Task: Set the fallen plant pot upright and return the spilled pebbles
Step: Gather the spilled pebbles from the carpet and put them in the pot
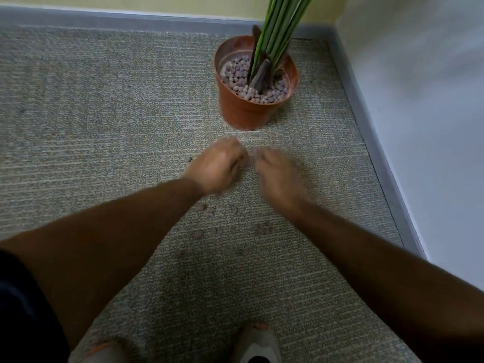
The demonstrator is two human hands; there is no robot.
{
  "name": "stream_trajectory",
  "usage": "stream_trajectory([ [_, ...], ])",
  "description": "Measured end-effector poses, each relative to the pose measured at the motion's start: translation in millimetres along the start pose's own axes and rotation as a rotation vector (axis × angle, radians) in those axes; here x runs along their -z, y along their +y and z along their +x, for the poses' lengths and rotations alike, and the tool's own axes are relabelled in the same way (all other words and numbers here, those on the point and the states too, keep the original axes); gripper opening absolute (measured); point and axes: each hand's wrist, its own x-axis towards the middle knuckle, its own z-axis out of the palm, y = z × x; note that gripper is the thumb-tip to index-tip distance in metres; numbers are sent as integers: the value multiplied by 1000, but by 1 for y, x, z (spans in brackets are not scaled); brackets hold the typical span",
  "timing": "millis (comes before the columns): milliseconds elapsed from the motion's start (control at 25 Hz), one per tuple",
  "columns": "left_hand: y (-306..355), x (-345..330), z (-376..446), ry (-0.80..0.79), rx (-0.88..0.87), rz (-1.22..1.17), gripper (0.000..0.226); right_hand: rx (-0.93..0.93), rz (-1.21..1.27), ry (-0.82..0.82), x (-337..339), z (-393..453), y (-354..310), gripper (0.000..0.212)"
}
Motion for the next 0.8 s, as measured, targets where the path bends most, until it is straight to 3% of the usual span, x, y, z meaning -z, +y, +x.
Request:
stream_trajectory([
  [120, -2, -16, -40, -335, -126, 58, 14, -3, -52, -214, -26, -53, -1, 32],
  [200, -1, -24, -53, -486, -118, 61, 30, -59, -37, -234, -35, -84, -3, 30],
  [280, 2, -30, -58, -570, -129, 68, 47, -125, 19, -245, -40, -105, -7, 43],
  [440, 13, -37, -65, -629, -225, 129, 50, -135, 68, -256, -47, -122, -15, 53],
  [800, 32, -42, -77, -592, -233, 243, 22, -77, 99, -164, -54, -125, -23, 21],
])
